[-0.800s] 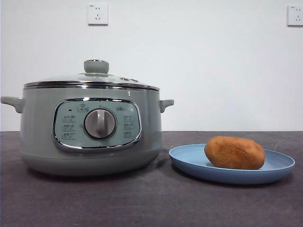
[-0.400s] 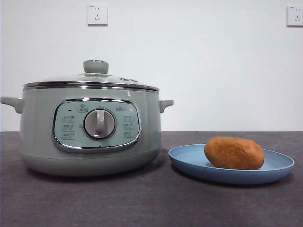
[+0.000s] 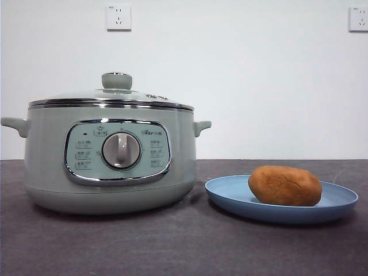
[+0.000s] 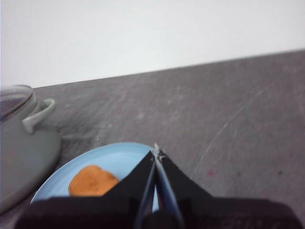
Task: Take the potato out from the steamer,put the potato on the plate,close the lid
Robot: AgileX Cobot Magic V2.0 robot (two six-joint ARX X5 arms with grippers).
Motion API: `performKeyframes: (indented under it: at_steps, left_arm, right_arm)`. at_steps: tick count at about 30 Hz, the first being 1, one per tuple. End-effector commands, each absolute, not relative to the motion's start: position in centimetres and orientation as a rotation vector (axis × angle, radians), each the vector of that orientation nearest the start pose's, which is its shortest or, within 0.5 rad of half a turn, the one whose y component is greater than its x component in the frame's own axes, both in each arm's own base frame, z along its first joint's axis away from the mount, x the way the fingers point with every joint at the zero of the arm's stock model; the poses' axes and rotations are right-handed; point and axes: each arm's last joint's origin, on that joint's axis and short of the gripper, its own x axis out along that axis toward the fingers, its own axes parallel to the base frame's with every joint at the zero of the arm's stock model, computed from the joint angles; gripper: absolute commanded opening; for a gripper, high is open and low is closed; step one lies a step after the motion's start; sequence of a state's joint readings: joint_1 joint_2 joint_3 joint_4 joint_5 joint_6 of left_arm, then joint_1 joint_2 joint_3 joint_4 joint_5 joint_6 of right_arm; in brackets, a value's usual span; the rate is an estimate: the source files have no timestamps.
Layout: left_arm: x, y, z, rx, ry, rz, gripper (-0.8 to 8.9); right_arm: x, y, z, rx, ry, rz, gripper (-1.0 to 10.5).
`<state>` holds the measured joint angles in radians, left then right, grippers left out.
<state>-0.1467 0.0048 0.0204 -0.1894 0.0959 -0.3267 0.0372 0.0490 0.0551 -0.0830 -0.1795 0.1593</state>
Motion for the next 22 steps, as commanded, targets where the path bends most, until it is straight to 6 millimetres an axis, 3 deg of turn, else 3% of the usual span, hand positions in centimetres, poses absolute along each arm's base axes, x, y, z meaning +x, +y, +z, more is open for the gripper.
performKeyframes:
  at_steps: [1,9,22]
  left_arm:
    - [9.4,-1.6,14.8,-0.327,0.226,-0.208,-0.03]
    - [9.4,-1.6,14.8,-0.327,0.226,-0.208,-0.03]
    - [9.4,-1.6,14.8,-0.327,0.226,-0.208,-0.03]
  right_arm:
    - [9.6,1.0,16.2,0.197,0.078,0.217,0.0]
    - [9.5,1.0,14.9,0.205,0.191,0.210,0.0]
    - [9.5,1.0,14.9,0.250,0.189,0.209,0.0]
